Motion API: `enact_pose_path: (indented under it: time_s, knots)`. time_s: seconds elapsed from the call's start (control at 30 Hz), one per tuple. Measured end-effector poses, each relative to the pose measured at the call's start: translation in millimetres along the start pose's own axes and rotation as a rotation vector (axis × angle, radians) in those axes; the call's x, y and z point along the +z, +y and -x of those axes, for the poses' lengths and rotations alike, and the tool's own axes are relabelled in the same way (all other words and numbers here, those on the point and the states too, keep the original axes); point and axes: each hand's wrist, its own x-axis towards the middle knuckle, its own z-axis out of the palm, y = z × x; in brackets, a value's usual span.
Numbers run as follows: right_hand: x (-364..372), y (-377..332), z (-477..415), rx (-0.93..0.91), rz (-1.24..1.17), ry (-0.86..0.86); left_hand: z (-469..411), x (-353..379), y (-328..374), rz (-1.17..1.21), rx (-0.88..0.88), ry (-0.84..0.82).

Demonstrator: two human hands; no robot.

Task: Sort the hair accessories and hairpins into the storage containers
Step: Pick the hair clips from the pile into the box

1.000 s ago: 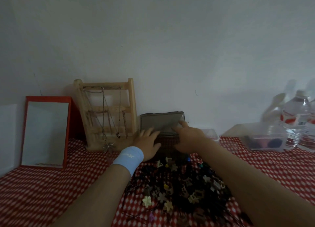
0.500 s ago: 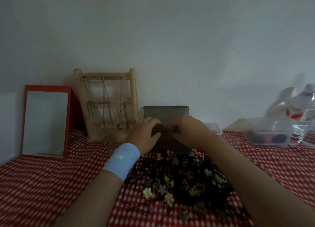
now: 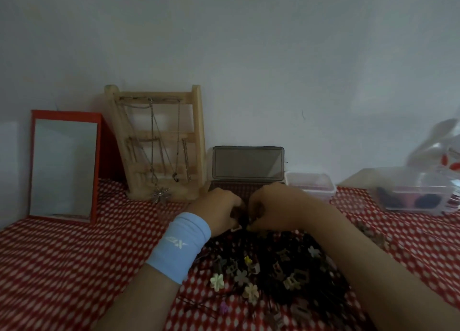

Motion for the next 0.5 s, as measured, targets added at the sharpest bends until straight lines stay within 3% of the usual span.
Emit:
enact_pose_path:
  time_s: [0.17, 0.27, 0.43, 0.5]
  knots:
    - [-9, 11, 4, -0.032, -0.215, 0.024, 1, -9, -7, 0.064, 0.015, 0.000]
    - [-13, 12, 4, -0.033, -0.317, 0.130, 4, -18, -9, 0.104, 0.023, 0.043]
    - [-8, 19, 1, 0.068, -0.196, 0.391, 5, -25, -9, 0.391, -0.036, 0.384]
    - [-6, 21, 1, 0.112, -0.125, 0.424, 0, -22, -9, 0.395, -0.083, 0.475]
